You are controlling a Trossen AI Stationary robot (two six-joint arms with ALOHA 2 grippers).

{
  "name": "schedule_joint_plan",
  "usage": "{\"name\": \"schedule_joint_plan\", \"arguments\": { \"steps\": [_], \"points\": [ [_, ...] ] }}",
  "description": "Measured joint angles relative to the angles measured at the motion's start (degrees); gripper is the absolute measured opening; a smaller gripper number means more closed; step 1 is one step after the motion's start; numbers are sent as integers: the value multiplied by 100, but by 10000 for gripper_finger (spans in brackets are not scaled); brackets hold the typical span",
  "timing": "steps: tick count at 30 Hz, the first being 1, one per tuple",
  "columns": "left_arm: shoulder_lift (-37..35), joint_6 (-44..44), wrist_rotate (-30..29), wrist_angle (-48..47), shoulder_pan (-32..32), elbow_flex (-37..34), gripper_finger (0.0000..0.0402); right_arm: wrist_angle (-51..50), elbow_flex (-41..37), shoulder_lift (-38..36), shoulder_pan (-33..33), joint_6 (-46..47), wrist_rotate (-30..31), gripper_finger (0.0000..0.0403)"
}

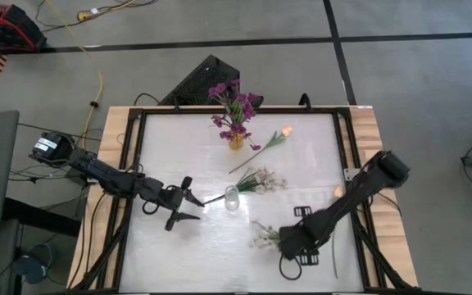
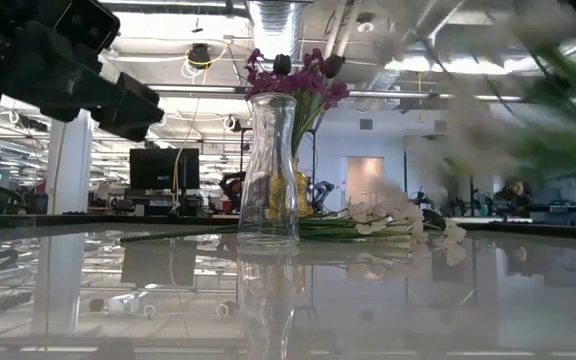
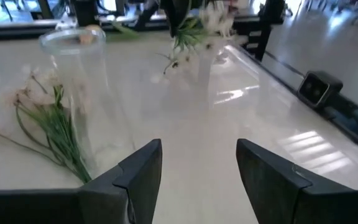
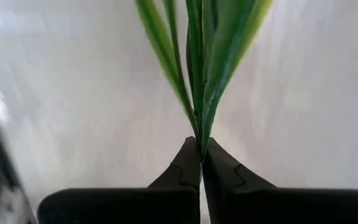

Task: Sort flowers into vase by color
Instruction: Put the bottom white flowers into the transparent vase

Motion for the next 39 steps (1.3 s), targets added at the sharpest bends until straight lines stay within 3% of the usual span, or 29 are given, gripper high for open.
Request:
{"name": "schedule_joint_plan", "arguments": {
  "steps": [5,9,14,18,21,26,32,39],
  "points": [
    [0,-78,31,413,1,0,196,1333,-43,-1137,-272,-421,1143,24],
    [0,-116,31,730,2,0,196,2925,-281,-1849,-375,-1504,2005,24],
    [-2,-128,35,1446,2,0,196,5382,-1011,-2321,-531,-3399,2074,24],
    [-2,-122,-67,1806,2,150,196,6780,-1430,-2288,-904,-4101,2073,26],
    [-2,9,-323,1620,6,445,196,7217,-1446,-2068,-1223,-4227,1895,26],
    [-1,231,-465,516,105,1159,196,7833,-1448,-1763,-1637,-4420,1263,26],
    [0,322,-959,-595,304,1806,196,7949,-1446,-1686,-1937,-4544,1408,26],
    [0,282,-1322,-1131,558,1908,196,7667,-1446,-1664,-2275,-4478,1612,26]
  ]
}}
